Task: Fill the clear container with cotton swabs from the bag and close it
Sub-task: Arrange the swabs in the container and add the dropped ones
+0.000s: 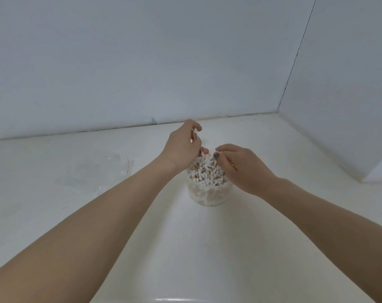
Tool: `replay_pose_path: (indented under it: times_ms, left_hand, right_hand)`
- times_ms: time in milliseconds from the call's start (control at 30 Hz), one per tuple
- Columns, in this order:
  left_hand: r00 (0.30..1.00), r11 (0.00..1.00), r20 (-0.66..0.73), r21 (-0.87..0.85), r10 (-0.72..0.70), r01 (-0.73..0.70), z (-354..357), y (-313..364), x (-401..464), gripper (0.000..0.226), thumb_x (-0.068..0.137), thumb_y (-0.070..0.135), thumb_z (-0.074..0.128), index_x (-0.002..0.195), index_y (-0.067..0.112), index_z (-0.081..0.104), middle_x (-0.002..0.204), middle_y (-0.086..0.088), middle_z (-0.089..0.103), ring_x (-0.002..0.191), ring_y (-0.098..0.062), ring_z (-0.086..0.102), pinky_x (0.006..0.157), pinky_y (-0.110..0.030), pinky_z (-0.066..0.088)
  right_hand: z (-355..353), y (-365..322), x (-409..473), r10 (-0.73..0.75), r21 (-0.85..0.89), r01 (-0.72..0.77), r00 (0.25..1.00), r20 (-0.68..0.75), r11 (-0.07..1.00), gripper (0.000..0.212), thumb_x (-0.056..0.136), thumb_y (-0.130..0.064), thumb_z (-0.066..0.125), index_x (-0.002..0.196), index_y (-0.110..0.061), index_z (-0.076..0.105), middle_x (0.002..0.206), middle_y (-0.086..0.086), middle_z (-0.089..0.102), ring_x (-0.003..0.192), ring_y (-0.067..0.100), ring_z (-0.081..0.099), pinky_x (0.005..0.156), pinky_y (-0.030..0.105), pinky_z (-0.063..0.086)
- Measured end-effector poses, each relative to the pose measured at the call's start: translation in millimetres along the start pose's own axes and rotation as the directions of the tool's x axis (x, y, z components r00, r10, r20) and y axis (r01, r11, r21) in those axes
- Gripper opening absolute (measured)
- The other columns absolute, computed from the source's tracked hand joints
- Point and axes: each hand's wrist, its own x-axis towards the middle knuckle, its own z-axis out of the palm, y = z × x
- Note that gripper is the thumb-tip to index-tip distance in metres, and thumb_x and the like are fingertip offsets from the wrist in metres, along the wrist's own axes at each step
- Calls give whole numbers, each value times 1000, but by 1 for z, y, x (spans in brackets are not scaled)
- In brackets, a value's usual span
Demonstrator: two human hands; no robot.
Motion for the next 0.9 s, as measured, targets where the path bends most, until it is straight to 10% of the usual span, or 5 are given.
replay_pose_path:
  times_ms: [300, 567, 900]
  left_hand:
    - [982, 931, -9, 318, 189, -176, 0, -10, -8, 19, 99, 15, 47, 103, 24, 63, 88, 0, 71, 81, -19, 68, 76, -42, 56]
    - [953, 859, 134, 413, 271, -303, -7, -5, -13, 22, 99, 13, 50, 104, 20, 71, 71, 4, 66, 58, -8, 54, 60, -24, 43]
    - [885, 674, 385, 584, 260, -452, -13, -8, -8, 31, 103, 13, 52, 125, 17, 74, 89, 6, 54, 92, -19, 55, 79, -30, 40]
  right_hand:
    - [-4, -3, 1, 86, 111, -77, 994, -71, 991, 34, 107, -30, 41, 131, -18, 62, 129, -5, 63, 114, 10, 58, 98, 23, 44]
    - [-8, -15, 8, 215, 319, -155, 962, -165, 935, 28, 106, -25, 43, 115, -19, 69, 107, -9, 68, 97, 2, 58, 79, 8, 40]
    - [-6, -13, 3, 214, 280, -163, 963, -165, 946, 27, 105, -24, 45, 109, -14, 70, 107, -7, 69, 95, 1, 57, 78, 4, 39]
